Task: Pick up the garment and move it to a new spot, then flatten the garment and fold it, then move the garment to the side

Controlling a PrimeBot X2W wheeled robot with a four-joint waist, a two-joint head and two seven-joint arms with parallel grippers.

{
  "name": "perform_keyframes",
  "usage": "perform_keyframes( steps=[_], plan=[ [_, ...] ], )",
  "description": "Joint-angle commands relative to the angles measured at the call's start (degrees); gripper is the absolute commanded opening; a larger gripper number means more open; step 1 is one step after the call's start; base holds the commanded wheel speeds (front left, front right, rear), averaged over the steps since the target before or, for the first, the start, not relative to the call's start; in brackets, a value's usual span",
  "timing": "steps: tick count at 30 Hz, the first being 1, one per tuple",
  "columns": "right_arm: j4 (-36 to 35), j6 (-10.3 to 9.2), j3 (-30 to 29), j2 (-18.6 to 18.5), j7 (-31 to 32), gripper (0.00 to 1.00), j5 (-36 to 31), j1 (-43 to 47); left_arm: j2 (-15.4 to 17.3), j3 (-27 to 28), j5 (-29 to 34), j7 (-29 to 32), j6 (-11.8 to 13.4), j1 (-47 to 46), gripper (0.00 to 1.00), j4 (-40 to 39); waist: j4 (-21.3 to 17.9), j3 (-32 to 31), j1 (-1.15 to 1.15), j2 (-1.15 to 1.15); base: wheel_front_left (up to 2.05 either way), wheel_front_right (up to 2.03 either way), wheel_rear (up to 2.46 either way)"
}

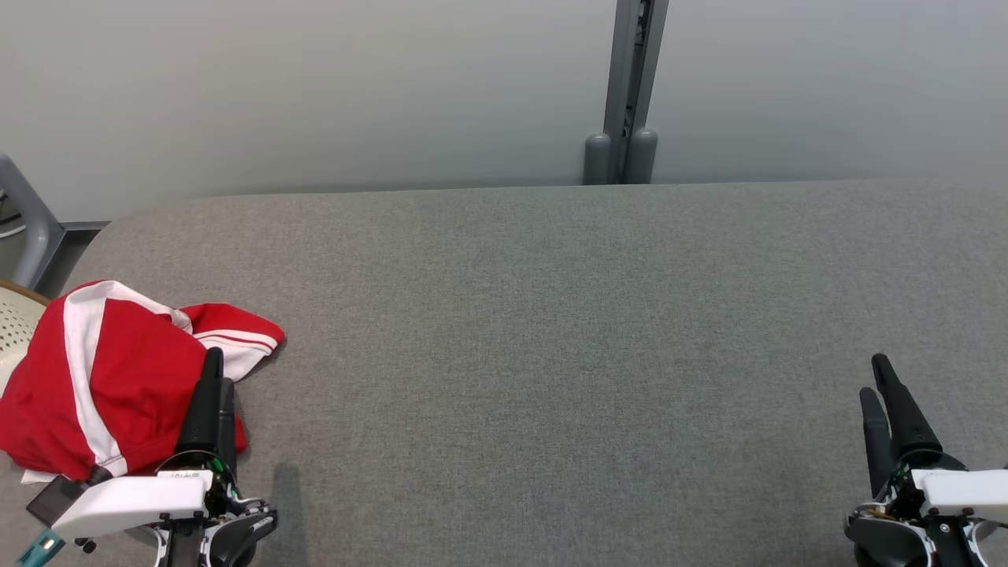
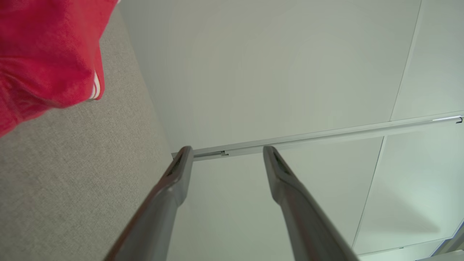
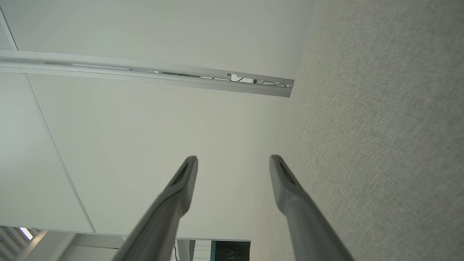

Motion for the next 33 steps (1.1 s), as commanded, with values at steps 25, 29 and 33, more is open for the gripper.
perform_keyframes(
  steps=[25,29,33],
  plan=[
    [-6.26,0.07,2.26,-2.29,-6.17,1.0,-38.7,-0.77,2.36,-4.16,40.35,-6.02,1.86,-2.47,1.0,-6.05,0.17,-0.14,0.0,0.0,0.0,0.0,0.0],
    [-6.21,0.08,2.92,-2.16,-7.17,1.0,-44.73,-0.55,3.29,-5.72,45.6,-7.02,3.43,-2.23,1.0,-5.57,0.24,-0.19,0.0,0.0,0.0,0.0,0.0],
    [-6.16,0.08,3.09,-2.0,-7.94,1.0,-48.66,-0.33,3.93,-6.61,48.96,-7.75,4.68,-2.2,1.0,-5.23,0.36,-0.27,0.0,0.0,0.0,0.0,0.0]
  ],
)
